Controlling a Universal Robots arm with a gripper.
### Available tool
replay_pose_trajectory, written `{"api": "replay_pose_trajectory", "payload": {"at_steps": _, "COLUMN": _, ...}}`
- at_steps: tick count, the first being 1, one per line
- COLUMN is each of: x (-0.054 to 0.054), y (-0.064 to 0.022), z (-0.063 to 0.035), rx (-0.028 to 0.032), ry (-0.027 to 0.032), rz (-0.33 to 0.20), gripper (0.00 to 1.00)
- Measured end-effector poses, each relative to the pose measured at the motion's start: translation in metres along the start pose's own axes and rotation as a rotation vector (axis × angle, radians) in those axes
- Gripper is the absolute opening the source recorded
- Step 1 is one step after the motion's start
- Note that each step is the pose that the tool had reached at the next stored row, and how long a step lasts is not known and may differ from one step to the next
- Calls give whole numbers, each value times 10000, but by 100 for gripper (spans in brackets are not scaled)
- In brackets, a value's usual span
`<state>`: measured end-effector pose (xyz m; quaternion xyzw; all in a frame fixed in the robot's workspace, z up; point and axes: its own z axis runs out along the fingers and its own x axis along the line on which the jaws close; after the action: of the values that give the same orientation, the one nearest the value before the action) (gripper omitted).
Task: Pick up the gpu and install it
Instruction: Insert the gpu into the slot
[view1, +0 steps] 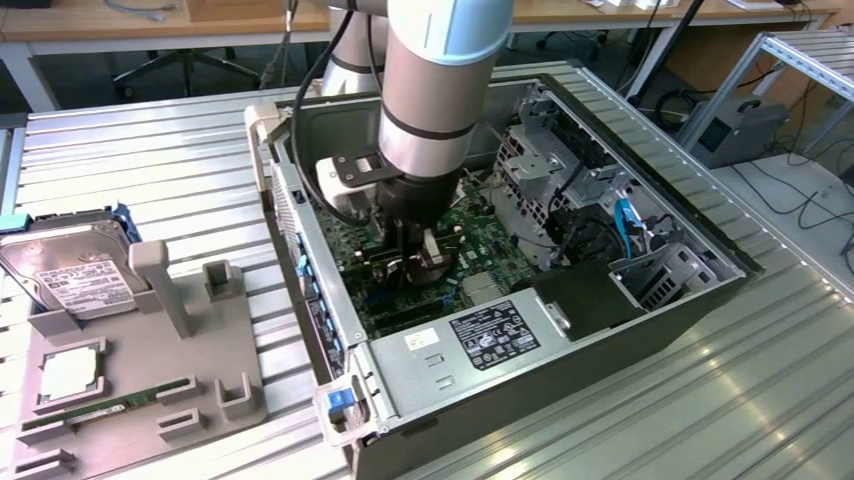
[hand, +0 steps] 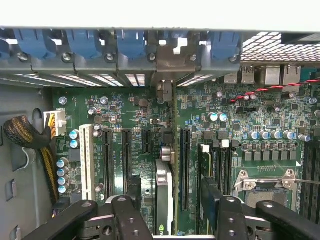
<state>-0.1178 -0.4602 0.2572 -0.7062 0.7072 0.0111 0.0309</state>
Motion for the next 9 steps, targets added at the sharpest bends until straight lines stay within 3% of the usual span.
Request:
{"api": "replay_pose_trajectory", "payload": {"at_steps": 5, "x": -13, "y": -6, "z": -189, "rx": 2, "ry": -2, "rz": 0, "gripper": 60}}
{"api": "replay_pose_trajectory", "payload": {"at_steps": 9, "x": -33, "y": -15, "z": -533, "rx": 2, "ry": 0, "rz": 0, "gripper": 60}}
